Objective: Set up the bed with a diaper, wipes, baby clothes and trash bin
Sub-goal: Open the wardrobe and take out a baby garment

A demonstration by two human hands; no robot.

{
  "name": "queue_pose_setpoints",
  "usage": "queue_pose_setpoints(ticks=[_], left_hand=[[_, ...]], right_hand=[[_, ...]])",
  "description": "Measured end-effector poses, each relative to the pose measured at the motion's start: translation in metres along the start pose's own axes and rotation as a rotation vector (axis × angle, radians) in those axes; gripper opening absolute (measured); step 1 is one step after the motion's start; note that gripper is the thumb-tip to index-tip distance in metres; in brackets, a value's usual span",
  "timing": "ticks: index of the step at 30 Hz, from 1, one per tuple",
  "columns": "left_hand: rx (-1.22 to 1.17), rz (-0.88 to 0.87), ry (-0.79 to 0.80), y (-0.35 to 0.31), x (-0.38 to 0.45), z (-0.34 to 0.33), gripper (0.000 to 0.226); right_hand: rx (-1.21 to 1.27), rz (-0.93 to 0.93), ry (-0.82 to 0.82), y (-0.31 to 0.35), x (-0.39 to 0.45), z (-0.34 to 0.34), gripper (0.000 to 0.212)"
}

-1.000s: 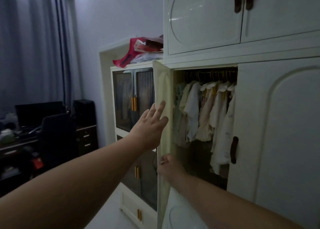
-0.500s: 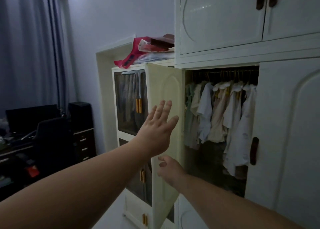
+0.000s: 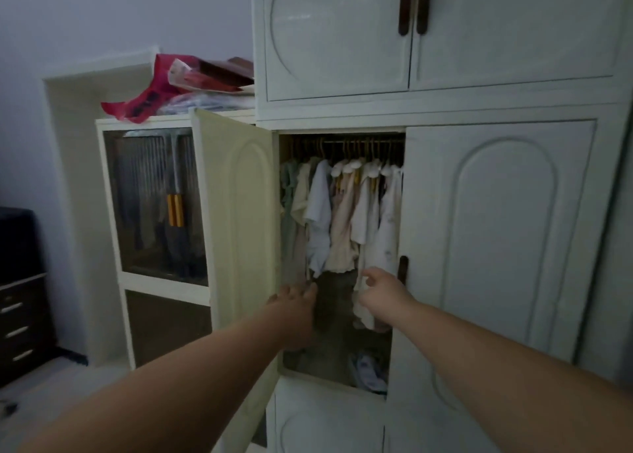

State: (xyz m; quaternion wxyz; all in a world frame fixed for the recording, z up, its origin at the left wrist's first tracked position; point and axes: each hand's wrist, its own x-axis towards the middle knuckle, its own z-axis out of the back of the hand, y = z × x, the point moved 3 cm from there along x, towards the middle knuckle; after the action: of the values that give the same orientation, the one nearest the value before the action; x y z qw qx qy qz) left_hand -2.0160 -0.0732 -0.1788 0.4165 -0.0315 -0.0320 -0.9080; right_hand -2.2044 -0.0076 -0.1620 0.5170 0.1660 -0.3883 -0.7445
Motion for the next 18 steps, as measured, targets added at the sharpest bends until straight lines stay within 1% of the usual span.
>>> queue_pose_setpoints(ticks=[2,4,6,8,10,12,18], left_hand=[[-0.155,0.014,0.044,-0.015,0.014,-0.013,0.098],[-0.291,0.016,0.058,-0.036,0.031,-0.022,0.096],[-0.415,-0.007,0.056,-0.058,0.045,-0.028,0.088],[-0.517,-0.016,0.014,-0.081,0.064,-0.035,0.075],[-0.607,0.016,0.008,-0.102,0.083,-0.042,0.073],[-0.661,0.024,0.027,-0.118,0.101,-0.05,0.076],[-0.791,0.047,0.109,-0.153,0.157,-0.07,0.072]], right_hand=[[-0.095,0.014,-0.02,-0.008,0.005,0.024,0.065],[-0.237,0.062,-0.024,-0.013,0.013,0.047,0.07],[-0.362,0.138,-0.022,-0.013,0.022,0.065,0.07],[-0.534,0.233,-0.033,-0.012,0.034,0.083,0.065],[-0.699,0.315,-0.051,-0.011,0.049,0.099,0.061],[-0.826,0.406,-0.074,-0.006,0.062,0.11,0.058],[-1.183,0.73,-0.138,-0.004,0.105,0.128,0.042]])
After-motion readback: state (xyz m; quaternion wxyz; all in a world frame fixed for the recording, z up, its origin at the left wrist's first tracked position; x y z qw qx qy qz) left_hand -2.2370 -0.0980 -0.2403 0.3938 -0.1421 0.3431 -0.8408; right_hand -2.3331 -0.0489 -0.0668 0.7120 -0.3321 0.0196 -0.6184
